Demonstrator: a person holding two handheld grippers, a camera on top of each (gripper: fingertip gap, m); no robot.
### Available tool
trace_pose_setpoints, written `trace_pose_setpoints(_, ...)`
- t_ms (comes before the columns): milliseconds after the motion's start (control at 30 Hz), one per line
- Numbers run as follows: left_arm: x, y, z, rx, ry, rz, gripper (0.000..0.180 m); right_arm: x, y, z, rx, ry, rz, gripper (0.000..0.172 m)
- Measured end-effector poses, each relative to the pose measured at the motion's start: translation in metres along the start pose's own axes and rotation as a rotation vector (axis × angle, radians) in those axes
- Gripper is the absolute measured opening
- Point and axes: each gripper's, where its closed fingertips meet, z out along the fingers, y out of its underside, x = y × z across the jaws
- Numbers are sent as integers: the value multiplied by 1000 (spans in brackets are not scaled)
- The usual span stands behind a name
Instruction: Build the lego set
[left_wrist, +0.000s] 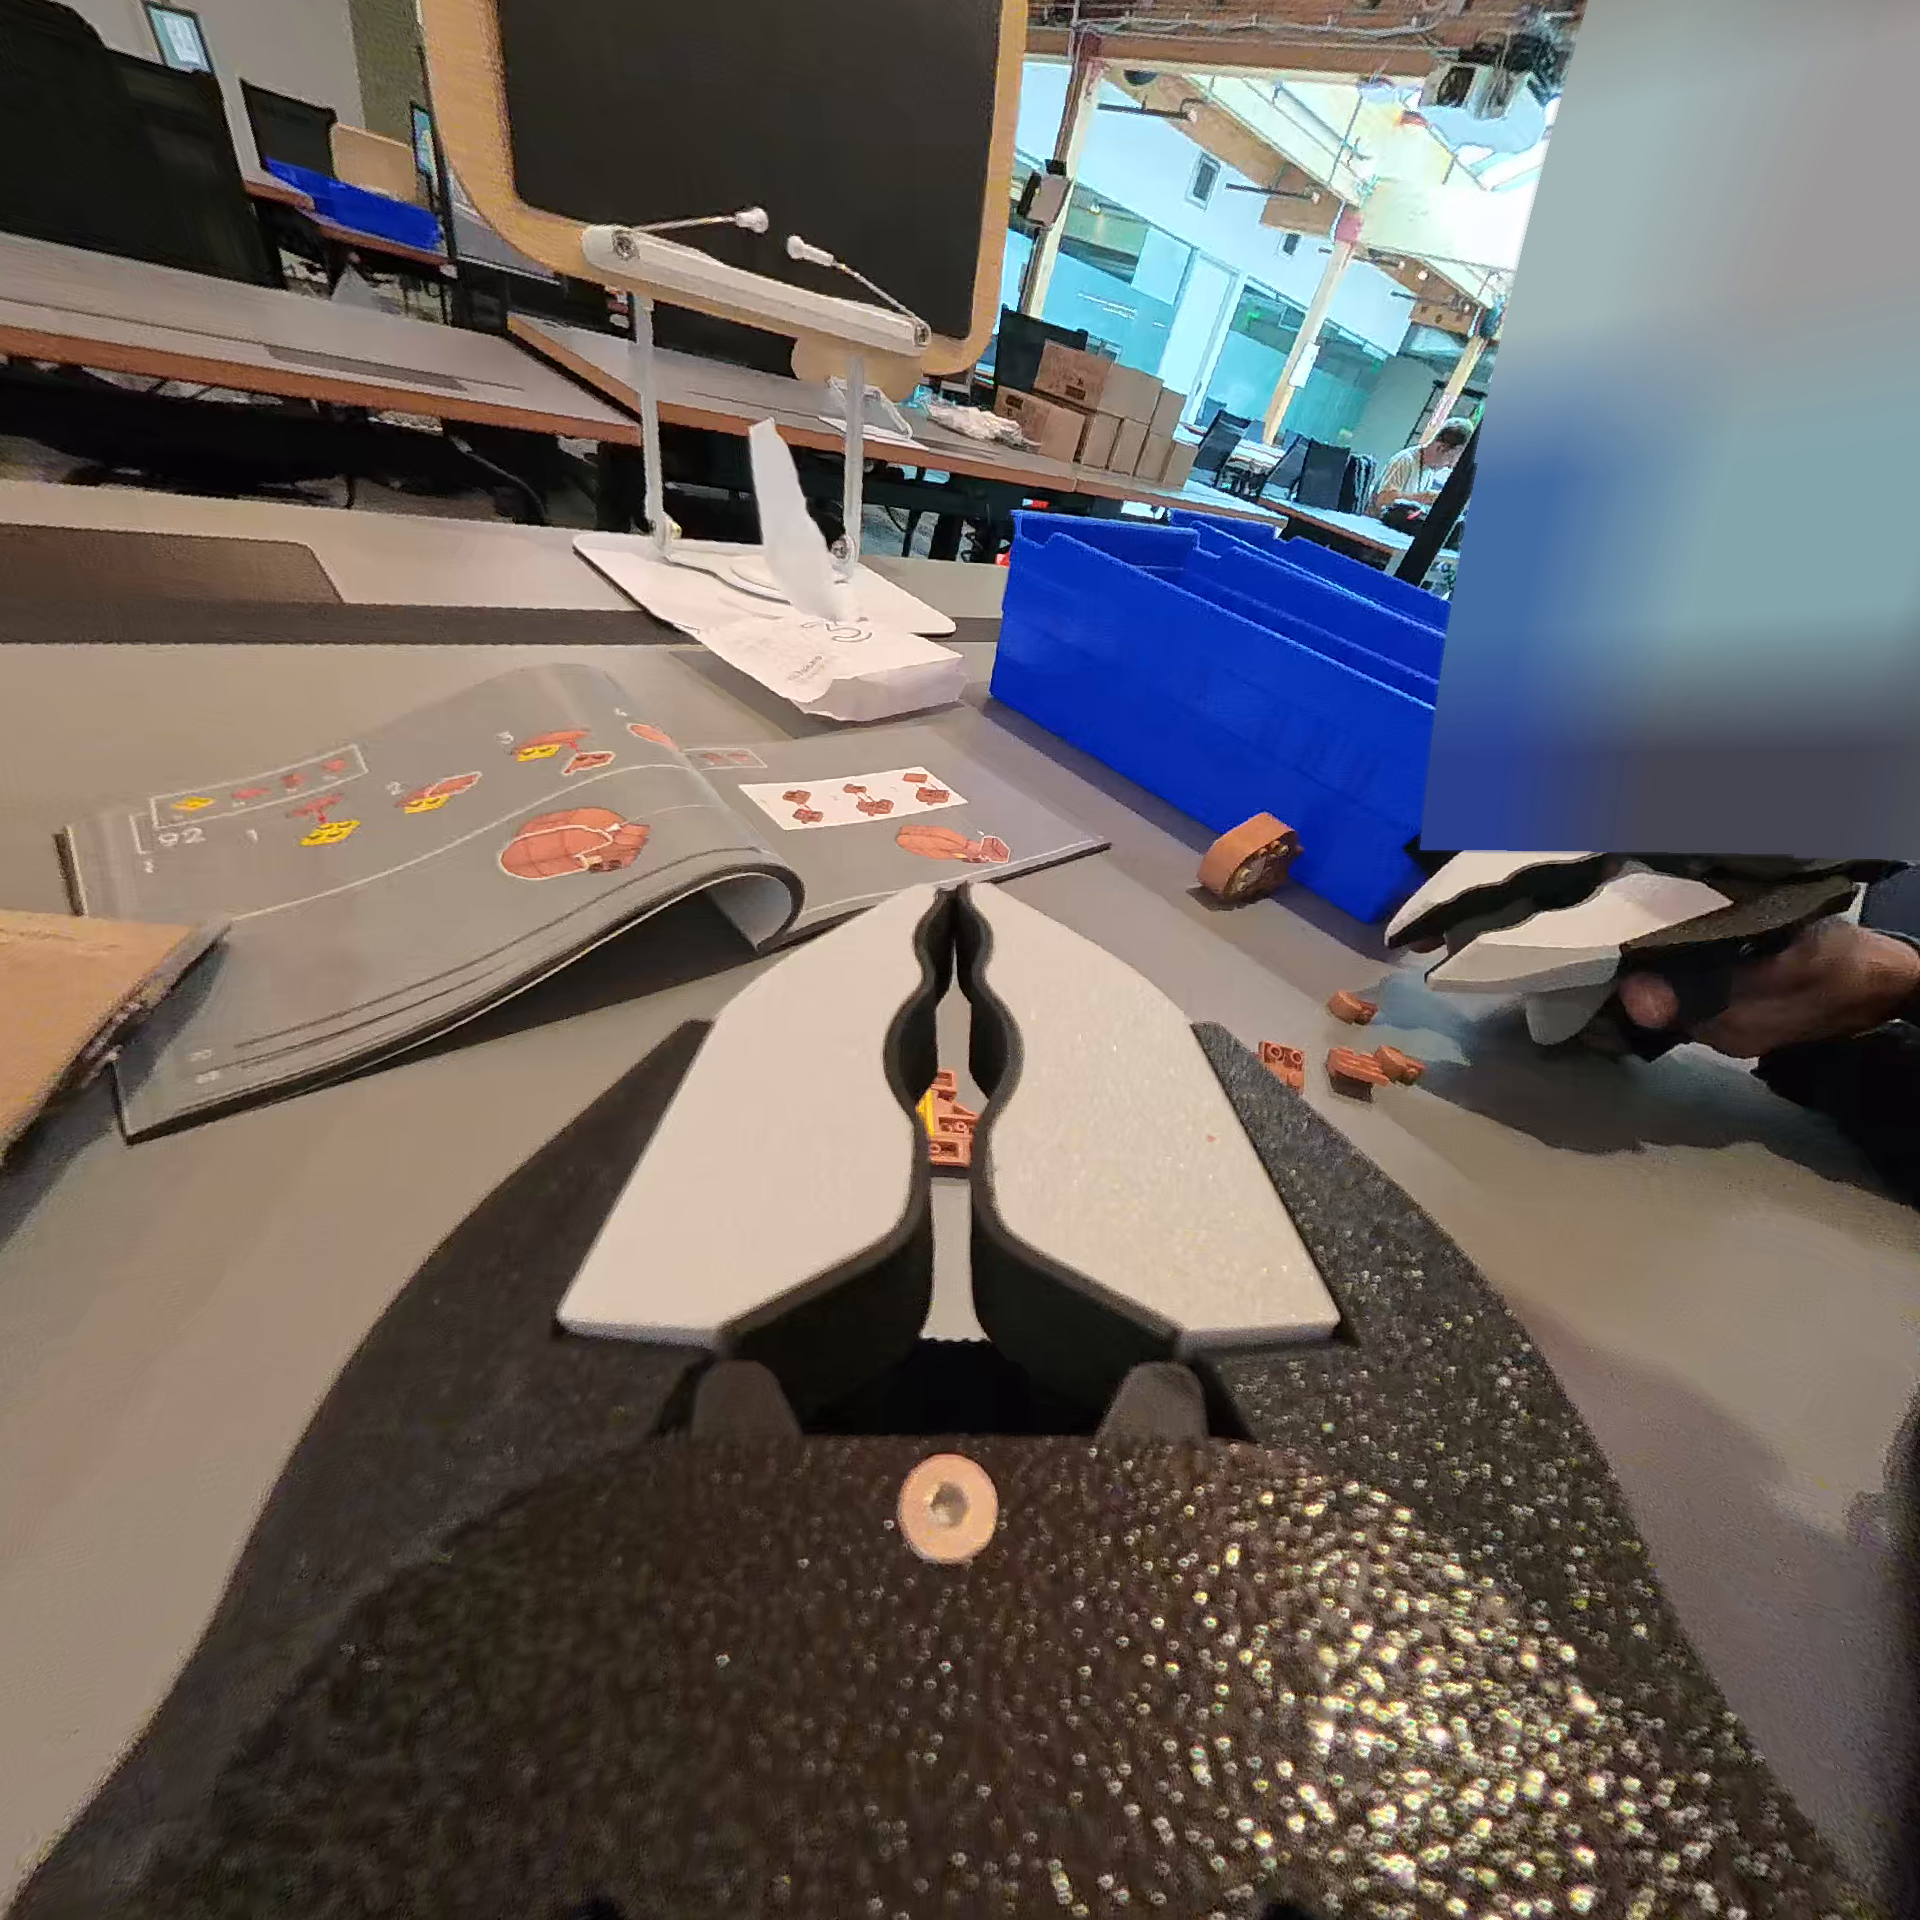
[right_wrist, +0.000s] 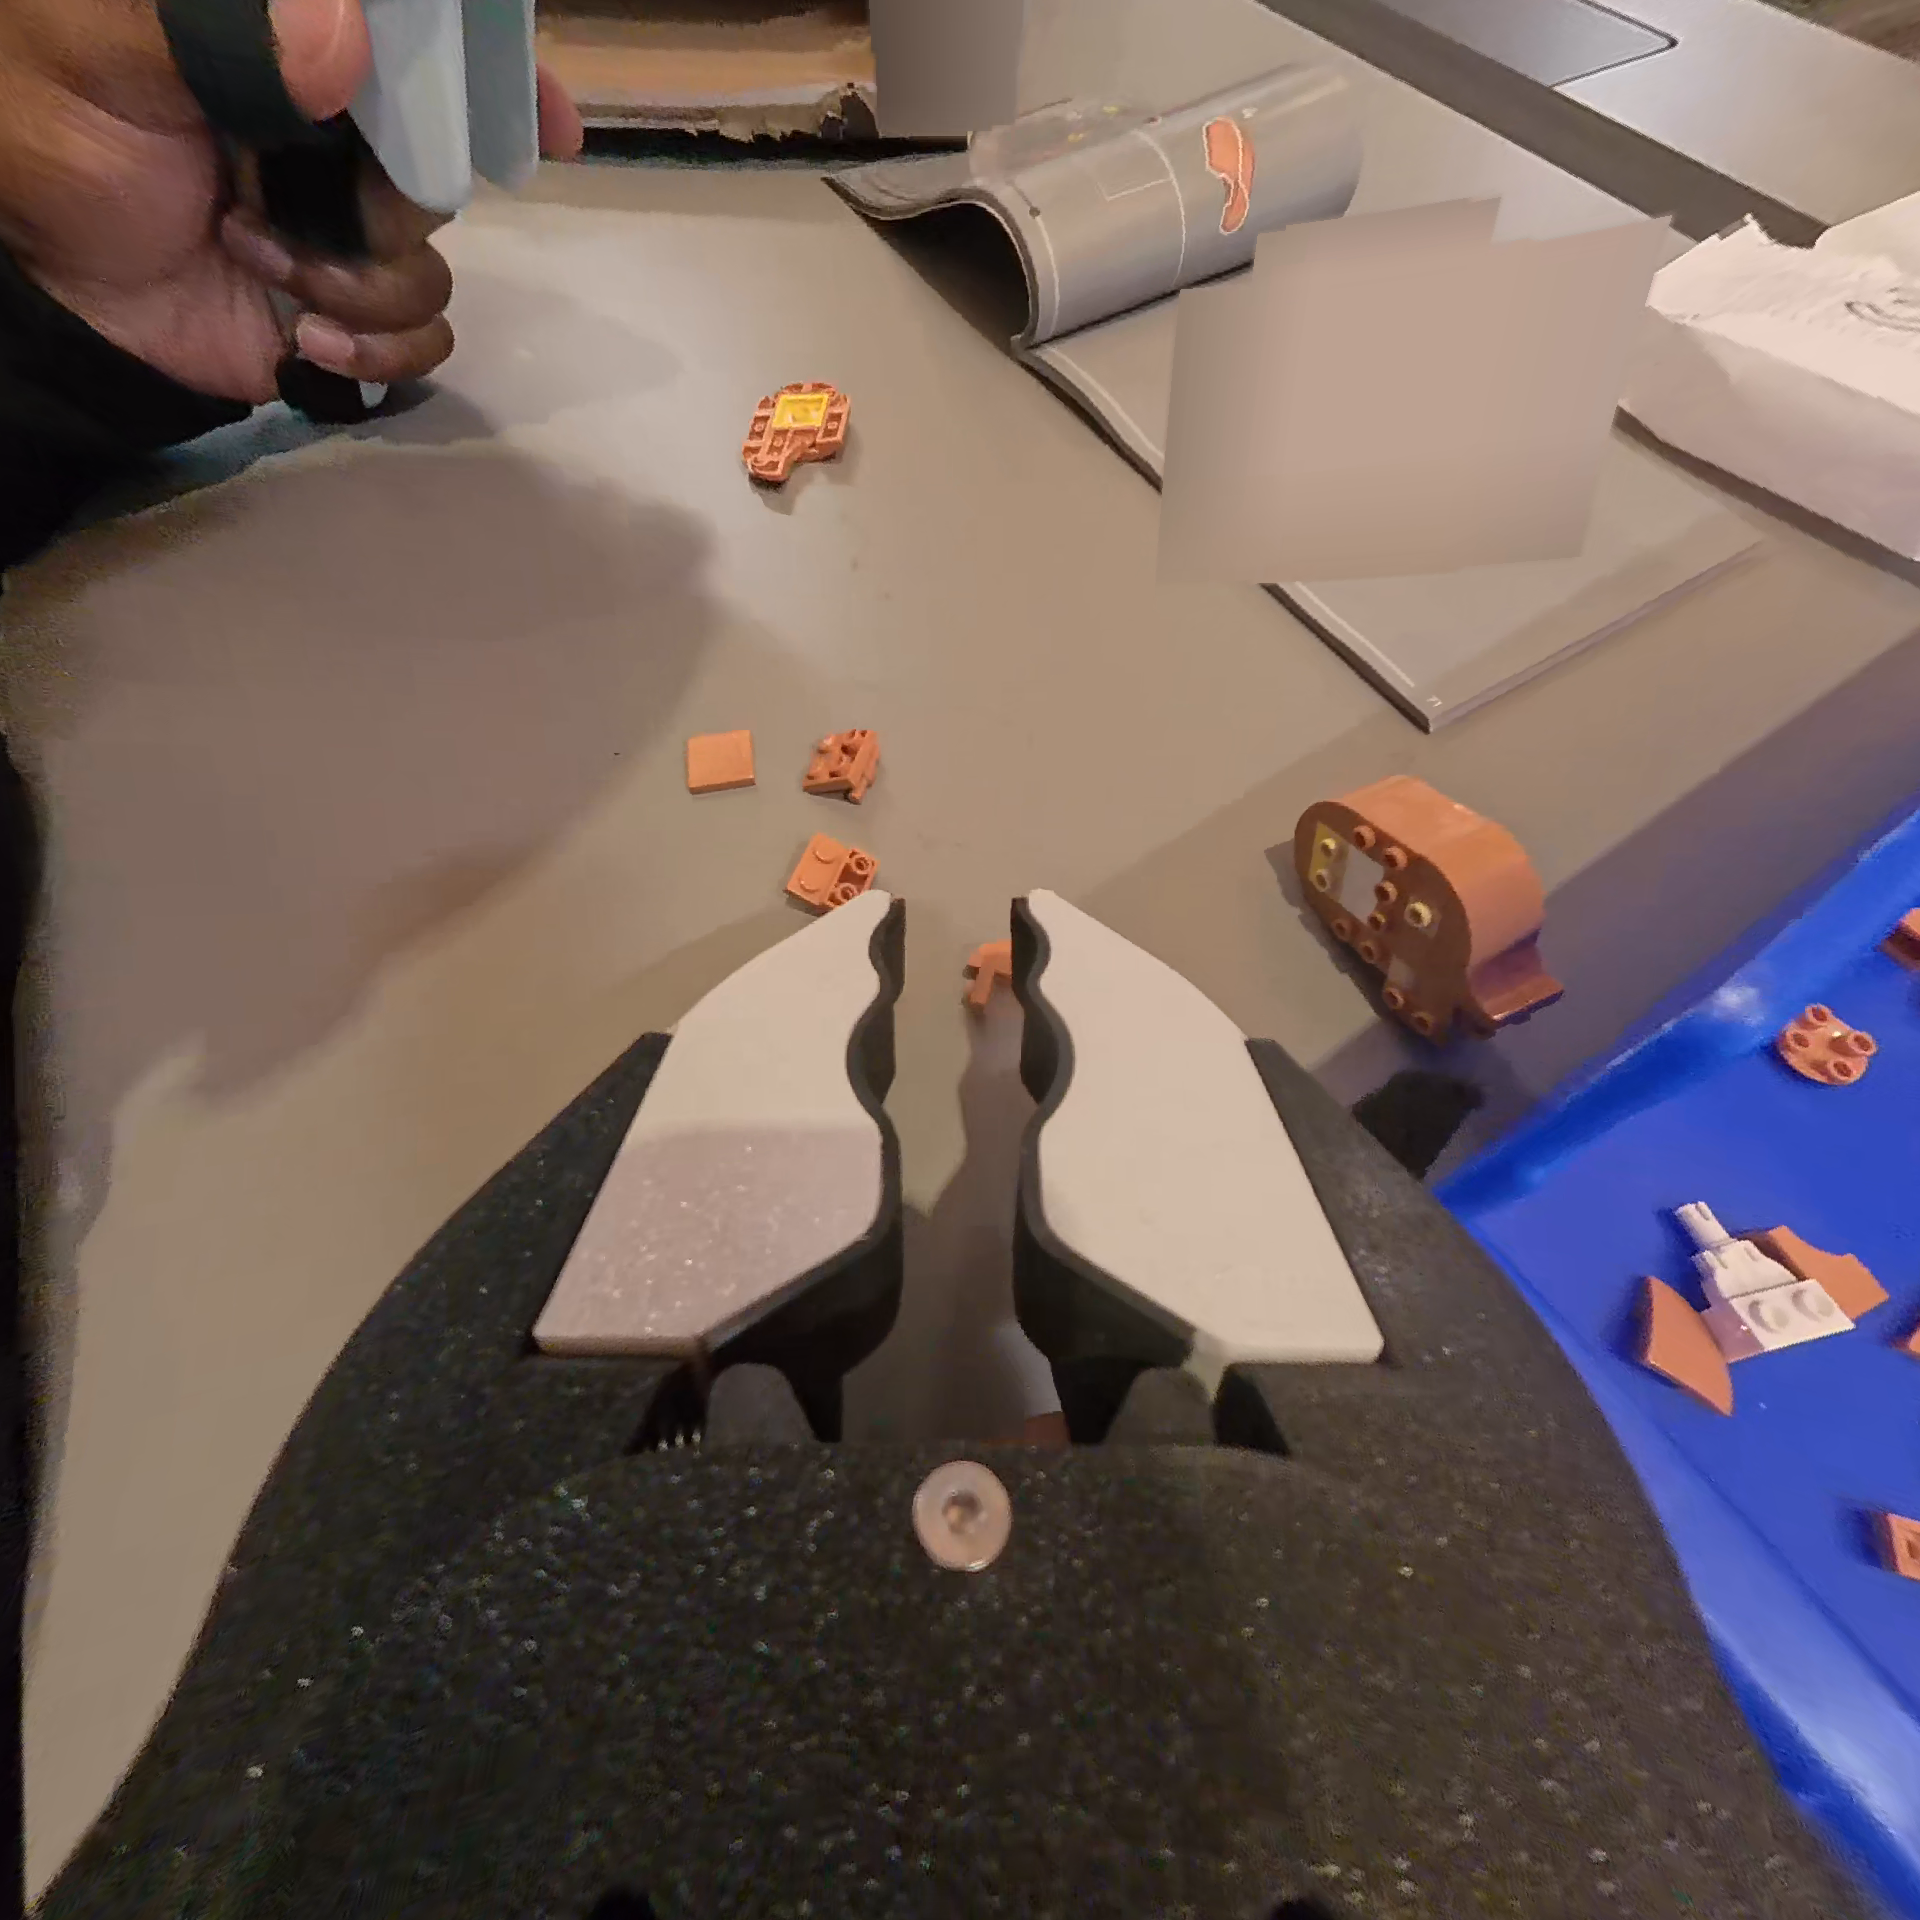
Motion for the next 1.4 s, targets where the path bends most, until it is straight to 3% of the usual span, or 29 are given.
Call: trace_pose_setpoints(1400, -5, 0, -1, 0, -9, -35, 0, 1, -2, 0, 14, -34, 59, 18)
